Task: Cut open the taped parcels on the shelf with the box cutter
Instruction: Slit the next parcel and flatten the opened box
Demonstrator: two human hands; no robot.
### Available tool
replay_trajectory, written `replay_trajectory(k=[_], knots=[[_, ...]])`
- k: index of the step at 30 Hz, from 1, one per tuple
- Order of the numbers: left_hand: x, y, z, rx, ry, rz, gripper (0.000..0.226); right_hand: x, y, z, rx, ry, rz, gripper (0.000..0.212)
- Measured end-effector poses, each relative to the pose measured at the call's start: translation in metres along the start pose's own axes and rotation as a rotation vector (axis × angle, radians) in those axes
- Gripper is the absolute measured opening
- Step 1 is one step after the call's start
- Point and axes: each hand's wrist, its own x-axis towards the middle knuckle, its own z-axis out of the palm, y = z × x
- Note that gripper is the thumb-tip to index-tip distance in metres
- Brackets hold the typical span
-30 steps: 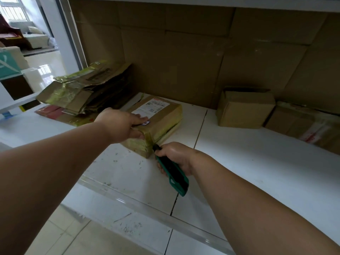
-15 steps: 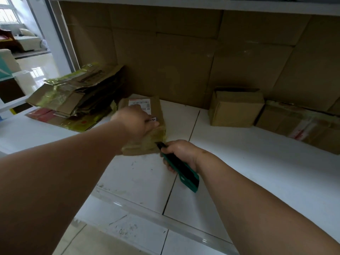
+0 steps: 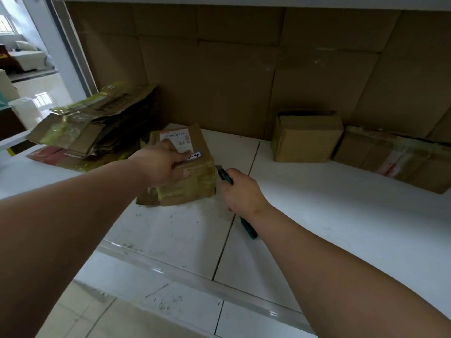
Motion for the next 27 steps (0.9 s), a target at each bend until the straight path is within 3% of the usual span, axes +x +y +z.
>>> replay_trajectory(k=[8, 22, 27], knots=[[0.000, 0.004, -0.002, 0.027, 0.001, -0.002, 0.063, -0.001, 0.003, -0.002, -0.180, -0.014, -0.016, 0.019], [0.006, 0.001, 0.003, 0.017, -0.018, -0.011, 0.062, 0.006, 0.002, 0.016, -0.256, 0.033, -0.088, 0.010], [0.007, 0.000, 0.003, -0.002, -0.026, -0.011, 0.063, 0.007, 0.005, 0.021, -0.341, -0.006, -0.004, 0.011]])
